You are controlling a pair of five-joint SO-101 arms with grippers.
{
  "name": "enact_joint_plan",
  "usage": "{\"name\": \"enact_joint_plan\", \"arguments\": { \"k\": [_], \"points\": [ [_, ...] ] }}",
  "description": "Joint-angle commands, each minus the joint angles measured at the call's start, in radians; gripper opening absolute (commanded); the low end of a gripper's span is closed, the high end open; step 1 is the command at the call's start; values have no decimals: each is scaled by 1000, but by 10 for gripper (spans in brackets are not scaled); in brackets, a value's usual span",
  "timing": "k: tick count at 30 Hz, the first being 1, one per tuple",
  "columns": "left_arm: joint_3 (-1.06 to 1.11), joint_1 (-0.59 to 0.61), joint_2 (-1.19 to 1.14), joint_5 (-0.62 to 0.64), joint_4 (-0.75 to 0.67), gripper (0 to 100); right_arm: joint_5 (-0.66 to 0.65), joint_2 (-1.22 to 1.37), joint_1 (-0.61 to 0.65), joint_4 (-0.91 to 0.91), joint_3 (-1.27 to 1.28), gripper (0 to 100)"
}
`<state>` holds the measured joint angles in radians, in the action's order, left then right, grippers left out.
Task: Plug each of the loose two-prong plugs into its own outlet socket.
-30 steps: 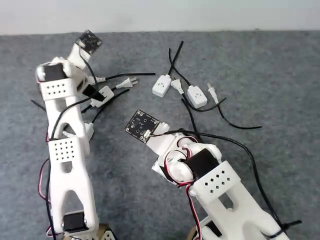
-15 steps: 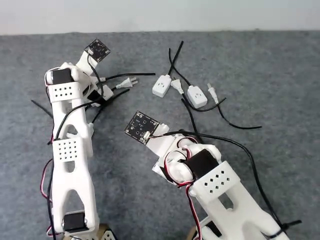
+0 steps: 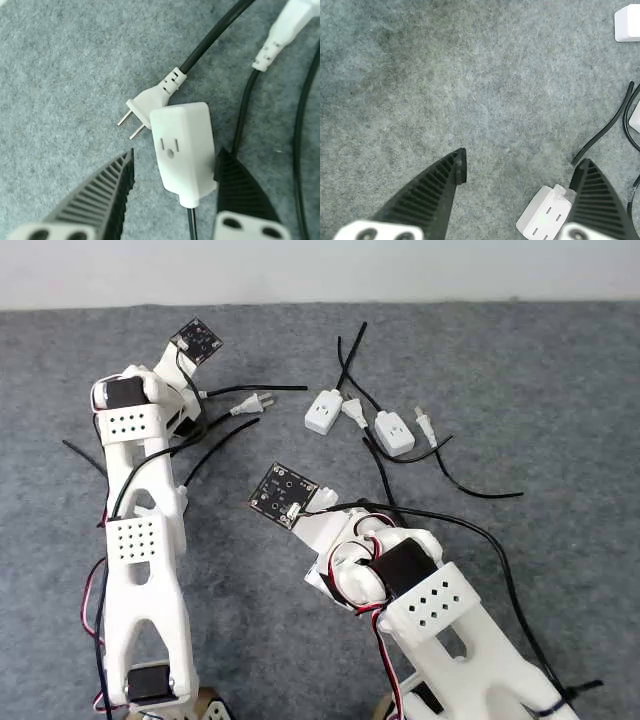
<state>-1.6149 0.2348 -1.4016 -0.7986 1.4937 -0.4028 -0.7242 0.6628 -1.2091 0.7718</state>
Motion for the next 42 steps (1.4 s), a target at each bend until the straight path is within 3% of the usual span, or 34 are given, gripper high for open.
{"name": "enact_joint_plan", "arguments": {
  "k": [1, 21, 34, 42],
  "points": [
    [-13, 8, 12, -9, -48, 254, -14, -27, 8, 16, -12, 339],
    [117, 60, 12, -14, -201, 254, -14, -27, 8, 16, -12, 339],
    [156, 68, 11, -15, -199, 248, -14, -27, 10, 16, -11, 339],
    [156, 68, 11, -14, -196, 103, -14, -27, 10, 16, -11, 339]
  ]
}}
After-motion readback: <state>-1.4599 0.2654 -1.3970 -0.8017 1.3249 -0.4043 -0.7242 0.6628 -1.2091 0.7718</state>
